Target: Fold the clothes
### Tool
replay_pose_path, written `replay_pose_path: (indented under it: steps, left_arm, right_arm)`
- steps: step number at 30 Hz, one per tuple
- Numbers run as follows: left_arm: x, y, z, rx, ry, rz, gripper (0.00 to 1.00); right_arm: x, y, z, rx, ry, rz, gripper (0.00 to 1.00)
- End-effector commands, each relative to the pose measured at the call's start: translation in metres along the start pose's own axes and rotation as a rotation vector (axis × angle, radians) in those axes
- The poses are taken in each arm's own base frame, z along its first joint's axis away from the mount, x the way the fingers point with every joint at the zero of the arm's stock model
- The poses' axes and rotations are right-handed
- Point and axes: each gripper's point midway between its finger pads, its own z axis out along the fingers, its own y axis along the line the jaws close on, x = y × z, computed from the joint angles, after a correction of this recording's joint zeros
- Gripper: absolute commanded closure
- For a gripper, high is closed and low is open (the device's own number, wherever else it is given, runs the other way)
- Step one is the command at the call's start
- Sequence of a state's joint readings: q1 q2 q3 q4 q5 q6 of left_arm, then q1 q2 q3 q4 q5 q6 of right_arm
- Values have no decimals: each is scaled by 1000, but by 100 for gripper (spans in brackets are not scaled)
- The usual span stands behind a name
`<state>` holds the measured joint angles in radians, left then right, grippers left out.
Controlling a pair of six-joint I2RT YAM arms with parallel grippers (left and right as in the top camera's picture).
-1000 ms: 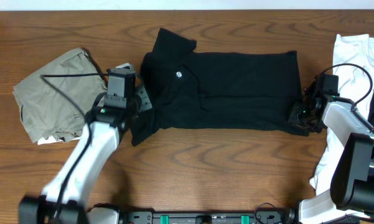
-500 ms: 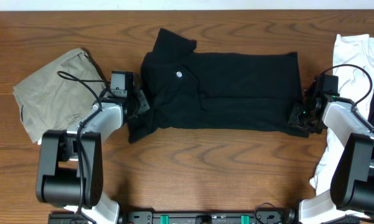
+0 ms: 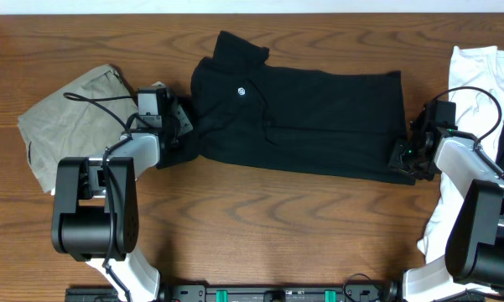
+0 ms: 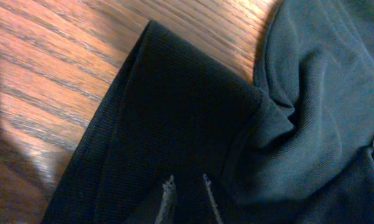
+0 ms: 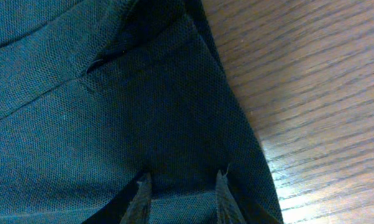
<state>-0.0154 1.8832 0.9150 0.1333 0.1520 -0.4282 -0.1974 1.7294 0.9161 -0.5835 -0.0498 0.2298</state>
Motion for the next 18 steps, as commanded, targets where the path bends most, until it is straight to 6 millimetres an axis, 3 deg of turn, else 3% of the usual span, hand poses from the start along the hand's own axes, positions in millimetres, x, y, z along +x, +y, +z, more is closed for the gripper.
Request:
replay_pose_path:
  steps: [1, 4, 6, 12, 15, 18]
  left_arm:
    - [31, 46, 11, -139, 92, -17, 80]
    - [24, 41, 2, -129, 78, 19, 79]
    - [11, 32, -10, -106, 43, 37, 69]
    - [-30, 3, -68, -43, -91, 55, 58]
    - [-25, -5, -96, -24, -72, 60, 57]
    - [-1, -19, -113, 43, 23, 64, 57]
  right_arm:
    - [33, -13, 17, 51, 112, 5, 67]
    - [32, -14, 17, 50, 107, 7, 67]
    - [31, -14, 17, 50, 105, 8, 66]
    - [31, -16, 17, 59, 103, 8, 66]
    - [30, -17, 17, 65, 101, 8, 67]
    - [31, -17, 17, 65, 102, 8, 66]
